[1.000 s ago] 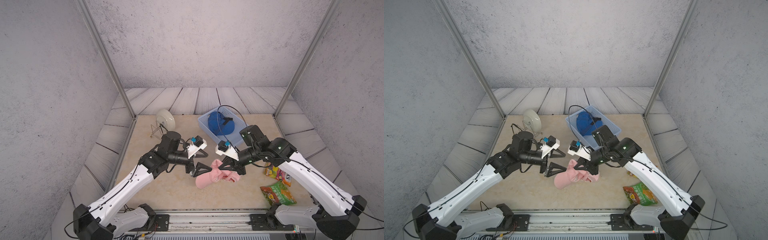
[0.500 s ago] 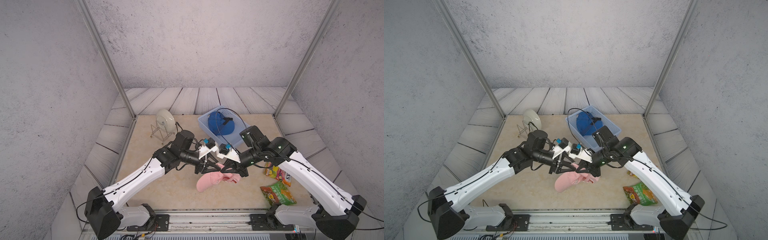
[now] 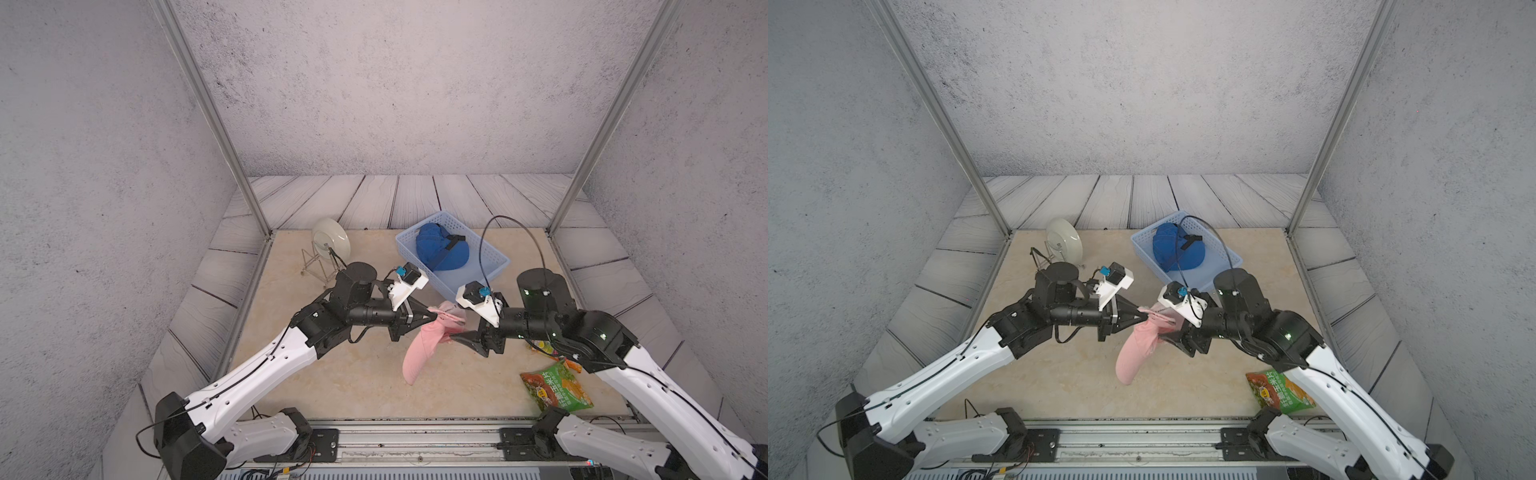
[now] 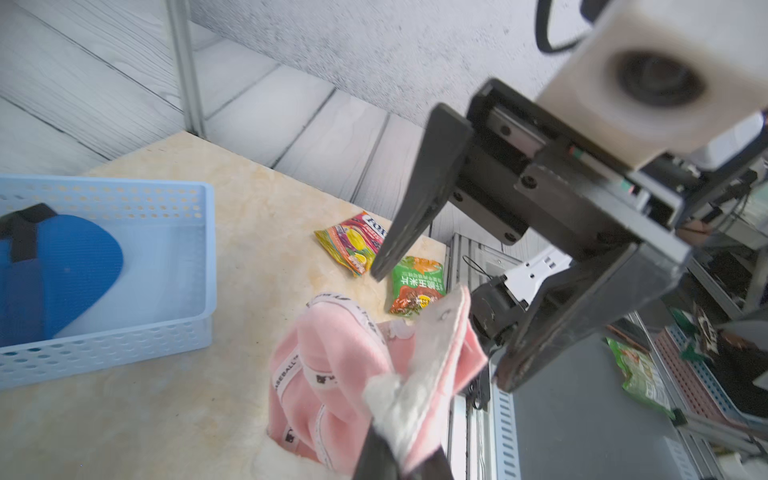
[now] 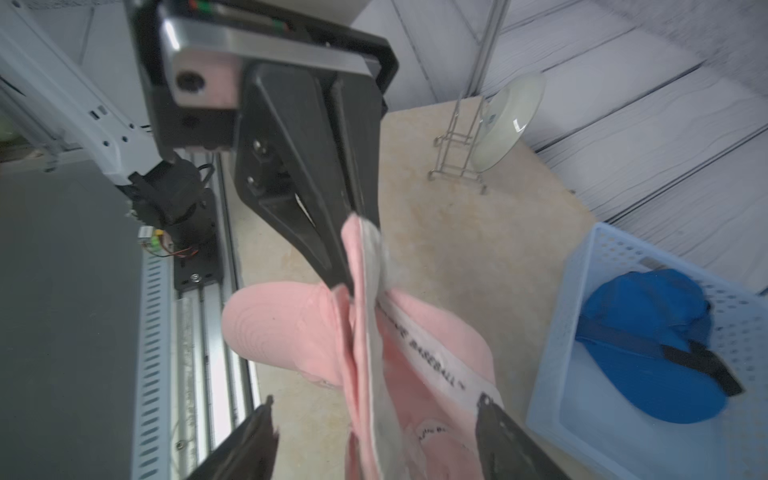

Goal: Turn the baseball cap inside out
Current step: Turn over the baseball cap.

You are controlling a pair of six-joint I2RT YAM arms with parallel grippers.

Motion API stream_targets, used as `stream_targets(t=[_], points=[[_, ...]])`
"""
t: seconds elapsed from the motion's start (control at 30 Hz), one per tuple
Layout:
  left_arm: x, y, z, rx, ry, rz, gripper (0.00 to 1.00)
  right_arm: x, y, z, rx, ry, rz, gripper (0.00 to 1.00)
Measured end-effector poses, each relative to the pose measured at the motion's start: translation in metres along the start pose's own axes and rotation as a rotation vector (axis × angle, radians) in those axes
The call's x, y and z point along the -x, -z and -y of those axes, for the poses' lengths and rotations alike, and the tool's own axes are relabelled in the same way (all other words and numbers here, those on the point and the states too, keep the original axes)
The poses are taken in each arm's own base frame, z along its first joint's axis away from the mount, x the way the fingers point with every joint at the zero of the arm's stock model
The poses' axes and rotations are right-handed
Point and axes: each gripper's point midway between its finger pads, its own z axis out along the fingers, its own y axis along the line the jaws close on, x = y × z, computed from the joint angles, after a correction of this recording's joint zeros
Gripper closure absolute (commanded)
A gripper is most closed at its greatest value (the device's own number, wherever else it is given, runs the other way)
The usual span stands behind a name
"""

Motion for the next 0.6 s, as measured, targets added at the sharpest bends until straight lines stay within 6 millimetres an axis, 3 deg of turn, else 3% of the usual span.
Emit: stream_targets(t=[0.07,0.33,0.6], points=[[0.012,0.005,-0.004,0.046,0.043,0.051,1.0,-0.002,0.003,0.011,-0.095,-0.02,0.088,0.01],[0.038,0.015,-0.023,0.166,0.234,0.204,1.0,-0.02,-0.001,0.056,-0.403,-0.092,0.358,0.0],[0.055,0.017,-0.027,0.165,0.326,0.286,1.0,0.012,0.0,0.078,-0.505,-0.064,0.503,0.0]])
